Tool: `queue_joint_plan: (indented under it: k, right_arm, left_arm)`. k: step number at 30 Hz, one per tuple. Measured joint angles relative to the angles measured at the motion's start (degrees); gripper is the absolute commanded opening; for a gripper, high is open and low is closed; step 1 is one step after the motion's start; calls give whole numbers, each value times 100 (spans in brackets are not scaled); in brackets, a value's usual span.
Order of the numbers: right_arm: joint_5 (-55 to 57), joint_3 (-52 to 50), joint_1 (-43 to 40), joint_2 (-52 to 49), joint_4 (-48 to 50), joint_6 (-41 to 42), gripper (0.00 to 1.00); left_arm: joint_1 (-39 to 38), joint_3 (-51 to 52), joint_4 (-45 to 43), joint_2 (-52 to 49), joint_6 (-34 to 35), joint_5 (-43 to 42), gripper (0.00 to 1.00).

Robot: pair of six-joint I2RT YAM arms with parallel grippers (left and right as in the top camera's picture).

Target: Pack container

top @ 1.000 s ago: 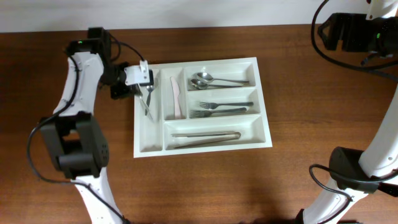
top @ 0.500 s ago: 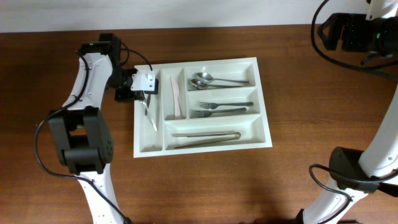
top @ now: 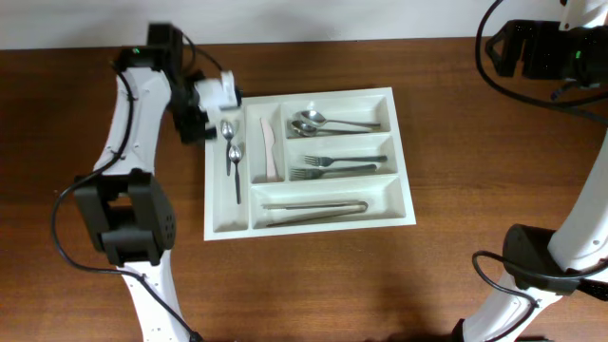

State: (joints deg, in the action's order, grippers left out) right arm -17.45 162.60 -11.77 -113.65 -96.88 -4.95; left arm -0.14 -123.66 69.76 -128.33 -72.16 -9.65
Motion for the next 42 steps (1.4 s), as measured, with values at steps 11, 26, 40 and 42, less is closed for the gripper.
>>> queue_joint_plan:
  k: [11, 26, 40, 42]
  right_arm:
    - [2, 0, 0, 0, 0, 4, 99]
    - [2, 0, 0, -2, 0, 2, 99]
    - [2, -20, 0, 564, 0, 2, 99]
    - [2, -55, 0, 975, 2, 2, 99]
  left_arm:
    - [820, -1311, 778, 669, 4896, 1613, 99]
    - [2232, -1309, 1088, 695, 6284, 1329, 99]
    - [2236, -1309, 1091, 695, 6304, 1283, 99]
    - [2236, -1309, 1091, 695, 6306, 1283, 99]
